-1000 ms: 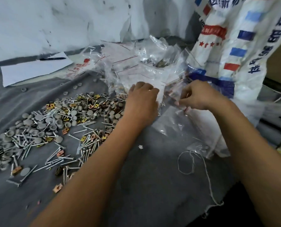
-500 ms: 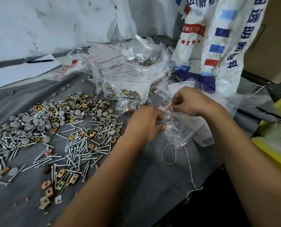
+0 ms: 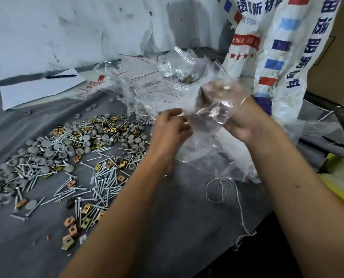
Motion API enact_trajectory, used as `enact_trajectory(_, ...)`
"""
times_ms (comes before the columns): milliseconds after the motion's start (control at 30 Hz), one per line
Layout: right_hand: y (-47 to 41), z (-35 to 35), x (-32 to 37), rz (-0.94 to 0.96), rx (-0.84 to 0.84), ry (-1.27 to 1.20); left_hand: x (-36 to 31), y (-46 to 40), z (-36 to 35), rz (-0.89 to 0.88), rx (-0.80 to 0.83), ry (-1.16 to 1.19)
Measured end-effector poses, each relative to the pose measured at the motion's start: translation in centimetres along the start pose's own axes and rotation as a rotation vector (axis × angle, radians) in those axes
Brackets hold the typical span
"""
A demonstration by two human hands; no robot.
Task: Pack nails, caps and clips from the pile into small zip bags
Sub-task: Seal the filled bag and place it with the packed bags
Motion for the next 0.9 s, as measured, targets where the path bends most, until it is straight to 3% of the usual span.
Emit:
enact_trajectory(33,-0.1,-1.3,-0.4,-0.018,0.056,-0.147,-0.5,0.4,0.8,0.063,0.044,0.188)
enact_trajectory(100,-0.7,-4.1,-1.4,-0.021,0.138,-0.385,-1.4,1.4,2.5,0.101,0.161,0.301)
enact_trajectory(167,-1.7,-6.8,-2.5,-0.021,0.197,-0.603,-2.2,2.8,5.0,0.049,0.217,0.246)
enact_trajectory(233,-2.8,-9.0,-3.7,-0.064,0.246,-0.654,-2.9,4.2,8.0,-0.007,0.159,0.184)
enact_trajectory(333,-4.5,-10.7,-5.5,-0.136,0.207,-0.380,-3.4,6.2,12.7,-0.052,-0.043,0.124)
enact_trajectory(400,-5.5,-13.3,-7.4,-0.296,0.168,-0.263,-3.9,8.8,17.4,-0.109,-0.229,-0.032)
enact_trajectory(500,-5.8,-16.0,-8.8,-0.394,0.262,-0.284,-4.1,11.7,21.8,-0.138,-0.406,-0.261)
enact_trajectory(567,-5.7,-18.2,-9.4,-0.361,0.289,-0.183,-4.0,13.1,24.0,-0.126,-0.492,-0.262)
enact_trajectory(667,-6.4,-20.4,-10.2,-0.233,0.151,0.047,-3.9,14.5,26.3,-0.066,-0.499,-0.090)
enact_trajectory(767,-7.1,-20.5,-10.2,-0.193,0.041,0.094,-4.0,14.8,27.1,0.023,-0.405,-0.048)
enact_trajectory(900,-7.6,-20.8,-10.0,-0.118,0.017,0.151,-4.8,15.1,27.0,-0.078,-0.448,-0.008)
Point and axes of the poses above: each hand's wrist, its own y-axis away from the middle knuckle, its own z-axis out of the back of the hand, x = y × z, the point moved 4 cm from there along -y, towards the middle knuckle, and after that the axes turned 11 degrees about x, right-handed, at the moved point
